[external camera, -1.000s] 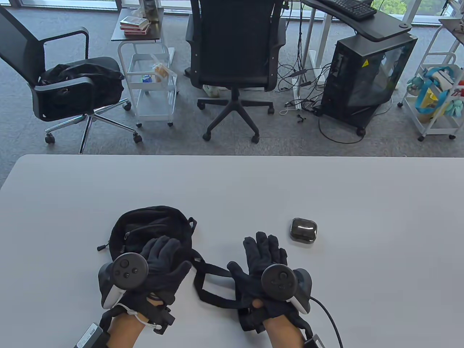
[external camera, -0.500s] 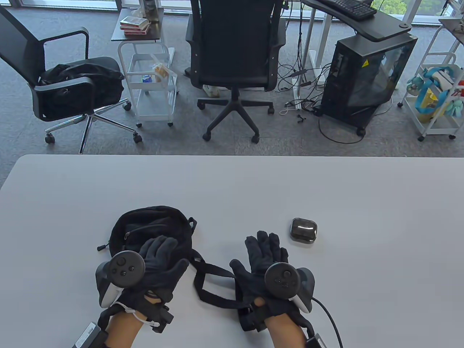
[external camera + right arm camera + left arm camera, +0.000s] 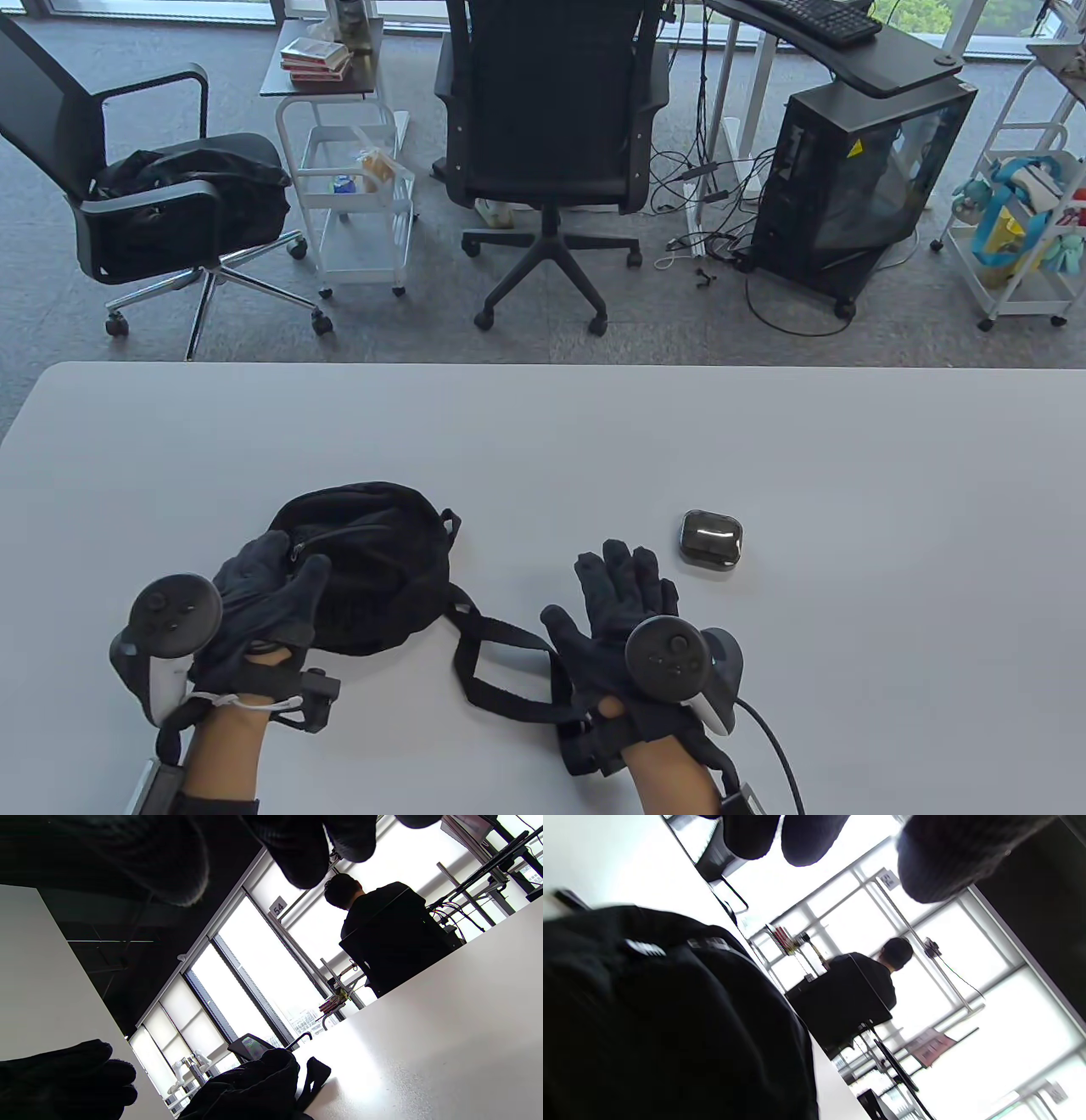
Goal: Put medicine box into the backpack's small front pocket
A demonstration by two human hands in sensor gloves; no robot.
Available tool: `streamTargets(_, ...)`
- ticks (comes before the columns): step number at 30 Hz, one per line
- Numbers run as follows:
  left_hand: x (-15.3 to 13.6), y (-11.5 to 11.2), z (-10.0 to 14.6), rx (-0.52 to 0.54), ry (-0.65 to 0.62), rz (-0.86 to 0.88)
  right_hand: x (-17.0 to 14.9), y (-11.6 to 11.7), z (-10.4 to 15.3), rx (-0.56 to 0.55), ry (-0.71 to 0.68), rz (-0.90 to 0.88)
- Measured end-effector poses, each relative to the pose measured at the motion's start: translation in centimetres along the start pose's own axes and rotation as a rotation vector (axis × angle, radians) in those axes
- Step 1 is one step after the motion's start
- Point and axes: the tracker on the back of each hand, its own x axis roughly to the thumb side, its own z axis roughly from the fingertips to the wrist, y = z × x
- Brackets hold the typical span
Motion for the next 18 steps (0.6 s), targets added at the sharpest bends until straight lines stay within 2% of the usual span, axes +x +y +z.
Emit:
streamTargets(5, -2.8, 1.0, -1.1, 0.05, 0.137, -0.041, 0.2, 0.2, 0.0, 0.014, -0.002, 0.002)
streamTargets(14, -7.4, -1.6, -2.8, -0.042, 0.35, -0.123, 0.2, 0.1, 0.1, 0.015, -0.003, -0.01)
streamTargets(18, -9.4, -2.7, -3.3, -0.082, 0.407, -0.141, 0.3, 0.2, 0.0, 0.019, -0.006, -0.013)
